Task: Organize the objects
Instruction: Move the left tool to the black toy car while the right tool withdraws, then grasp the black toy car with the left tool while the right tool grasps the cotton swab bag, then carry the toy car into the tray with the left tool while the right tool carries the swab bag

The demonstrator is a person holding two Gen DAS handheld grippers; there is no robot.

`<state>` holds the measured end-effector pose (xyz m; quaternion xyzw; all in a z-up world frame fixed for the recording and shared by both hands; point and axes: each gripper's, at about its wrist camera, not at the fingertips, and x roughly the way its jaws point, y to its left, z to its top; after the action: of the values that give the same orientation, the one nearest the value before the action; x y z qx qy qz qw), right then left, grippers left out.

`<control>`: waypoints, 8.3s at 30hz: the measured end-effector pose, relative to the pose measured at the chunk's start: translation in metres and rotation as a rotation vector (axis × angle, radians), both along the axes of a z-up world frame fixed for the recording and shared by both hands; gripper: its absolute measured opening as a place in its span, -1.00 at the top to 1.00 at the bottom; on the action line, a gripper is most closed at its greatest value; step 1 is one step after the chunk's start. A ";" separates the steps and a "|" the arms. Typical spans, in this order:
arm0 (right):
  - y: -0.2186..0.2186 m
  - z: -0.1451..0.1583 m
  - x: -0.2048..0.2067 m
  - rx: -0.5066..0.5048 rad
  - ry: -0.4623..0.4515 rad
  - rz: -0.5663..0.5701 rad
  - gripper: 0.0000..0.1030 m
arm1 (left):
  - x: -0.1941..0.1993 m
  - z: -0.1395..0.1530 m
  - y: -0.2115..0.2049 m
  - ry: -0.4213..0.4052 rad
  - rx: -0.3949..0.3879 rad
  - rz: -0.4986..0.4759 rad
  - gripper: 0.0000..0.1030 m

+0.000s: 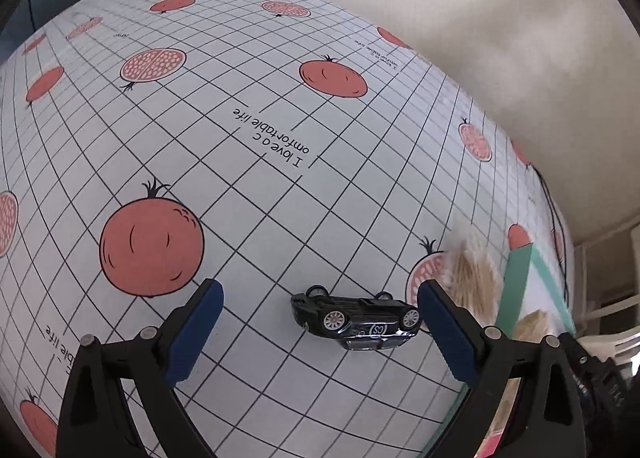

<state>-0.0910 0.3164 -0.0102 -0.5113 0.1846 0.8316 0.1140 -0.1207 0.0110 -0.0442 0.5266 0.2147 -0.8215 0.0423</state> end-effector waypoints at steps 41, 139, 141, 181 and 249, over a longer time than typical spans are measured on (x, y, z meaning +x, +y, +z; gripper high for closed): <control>0.006 0.002 0.001 -0.018 0.013 -0.030 -1.00 | -0.016 0.001 0.015 0.034 -0.241 -0.219 -0.48; -0.162 -0.029 -0.036 0.098 0.059 0.417 0.32 | -0.018 -0.005 -0.007 0.033 -0.187 -0.178 0.40; -0.162 -0.029 -0.035 0.101 0.059 0.423 0.33 | -0.018 -0.005 -0.008 0.035 -0.184 -0.177 0.40; -0.070 0.054 0.052 0.092 0.161 0.193 0.37 | 0.035 0.064 0.031 0.146 -0.195 -0.238 0.41; 0.035 -0.007 0.102 0.184 -0.070 -0.047 0.30 | 0.083 0.037 0.197 0.220 -0.222 -0.638 0.40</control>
<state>0.0111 0.3513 -0.0175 -0.5228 0.1153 0.8238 0.1865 -0.0374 0.2075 -0.0067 0.4675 -0.0480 -0.8636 -0.1826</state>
